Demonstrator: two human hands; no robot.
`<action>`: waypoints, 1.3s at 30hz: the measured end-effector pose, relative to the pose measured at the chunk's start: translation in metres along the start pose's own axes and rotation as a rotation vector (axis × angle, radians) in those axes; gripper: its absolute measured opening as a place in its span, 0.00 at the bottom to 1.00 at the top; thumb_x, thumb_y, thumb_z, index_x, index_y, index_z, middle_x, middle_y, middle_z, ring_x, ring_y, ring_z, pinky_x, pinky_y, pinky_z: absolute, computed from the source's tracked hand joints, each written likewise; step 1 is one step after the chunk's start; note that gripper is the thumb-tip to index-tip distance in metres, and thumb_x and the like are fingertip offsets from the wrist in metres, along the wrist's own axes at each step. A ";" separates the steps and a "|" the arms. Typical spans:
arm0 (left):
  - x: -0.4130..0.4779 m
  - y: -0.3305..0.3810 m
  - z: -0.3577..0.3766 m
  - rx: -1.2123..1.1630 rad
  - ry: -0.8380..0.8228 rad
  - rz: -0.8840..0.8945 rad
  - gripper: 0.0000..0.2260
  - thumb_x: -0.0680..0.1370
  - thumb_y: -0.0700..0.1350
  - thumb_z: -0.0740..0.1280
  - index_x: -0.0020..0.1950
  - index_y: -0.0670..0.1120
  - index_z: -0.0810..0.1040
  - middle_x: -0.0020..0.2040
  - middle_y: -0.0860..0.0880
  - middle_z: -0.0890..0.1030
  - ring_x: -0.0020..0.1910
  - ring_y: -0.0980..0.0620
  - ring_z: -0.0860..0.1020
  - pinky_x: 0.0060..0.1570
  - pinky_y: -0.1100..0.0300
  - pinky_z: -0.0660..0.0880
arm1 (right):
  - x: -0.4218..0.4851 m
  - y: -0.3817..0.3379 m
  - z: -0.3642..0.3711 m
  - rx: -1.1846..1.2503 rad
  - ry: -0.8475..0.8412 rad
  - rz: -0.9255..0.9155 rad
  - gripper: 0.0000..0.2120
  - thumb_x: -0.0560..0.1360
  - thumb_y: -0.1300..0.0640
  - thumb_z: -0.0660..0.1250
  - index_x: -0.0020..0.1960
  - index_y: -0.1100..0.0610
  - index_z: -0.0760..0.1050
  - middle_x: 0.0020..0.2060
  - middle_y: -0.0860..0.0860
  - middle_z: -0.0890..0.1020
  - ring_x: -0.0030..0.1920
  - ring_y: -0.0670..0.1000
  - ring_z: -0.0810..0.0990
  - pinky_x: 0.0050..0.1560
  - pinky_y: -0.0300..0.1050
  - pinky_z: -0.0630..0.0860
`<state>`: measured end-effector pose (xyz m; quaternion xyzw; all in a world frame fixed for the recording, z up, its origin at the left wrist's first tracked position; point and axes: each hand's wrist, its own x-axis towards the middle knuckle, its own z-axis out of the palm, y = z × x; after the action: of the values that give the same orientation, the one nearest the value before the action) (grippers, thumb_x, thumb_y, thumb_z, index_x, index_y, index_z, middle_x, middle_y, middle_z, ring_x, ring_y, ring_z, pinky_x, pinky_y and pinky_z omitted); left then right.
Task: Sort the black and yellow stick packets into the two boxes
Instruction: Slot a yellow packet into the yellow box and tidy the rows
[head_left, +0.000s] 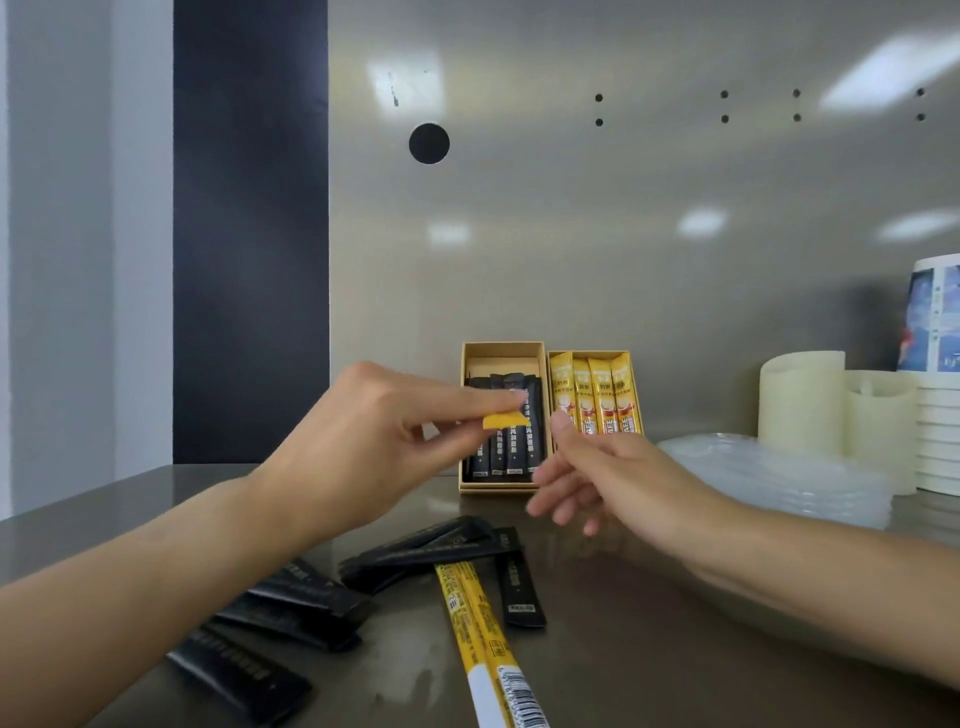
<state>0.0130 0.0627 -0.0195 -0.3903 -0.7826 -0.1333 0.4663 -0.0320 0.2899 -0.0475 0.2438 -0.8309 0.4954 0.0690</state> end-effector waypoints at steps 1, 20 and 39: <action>-0.001 0.001 0.001 0.035 -0.014 0.074 0.14 0.79 0.46 0.70 0.65 0.54 0.83 0.45 0.56 0.87 0.37 0.56 0.83 0.37 0.56 0.81 | 0.000 -0.002 0.001 0.099 -0.031 0.004 0.32 0.77 0.33 0.52 0.52 0.57 0.82 0.43 0.51 0.89 0.43 0.49 0.85 0.43 0.44 0.78; -0.006 0.003 0.015 -0.007 -0.417 -0.335 0.16 0.75 0.68 0.61 0.53 0.60 0.76 0.47 0.63 0.83 0.47 0.64 0.82 0.44 0.57 0.82 | 0.001 -0.003 0.000 0.214 0.117 -0.258 0.08 0.80 0.54 0.67 0.51 0.56 0.83 0.40 0.47 0.86 0.39 0.44 0.83 0.37 0.38 0.77; -0.006 -0.006 0.016 0.084 -0.503 -0.460 0.16 0.77 0.68 0.56 0.49 0.59 0.76 0.44 0.59 0.83 0.45 0.61 0.81 0.48 0.55 0.81 | 0.023 0.002 -0.039 0.178 0.417 -0.219 0.08 0.82 0.54 0.65 0.48 0.54 0.81 0.39 0.46 0.85 0.33 0.42 0.79 0.32 0.39 0.76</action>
<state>0.0009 0.0648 -0.0323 -0.2049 -0.9453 -0.1020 0.2324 -0.0580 0.3162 -0.0216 0.2300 -0.7204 0.5956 0.2707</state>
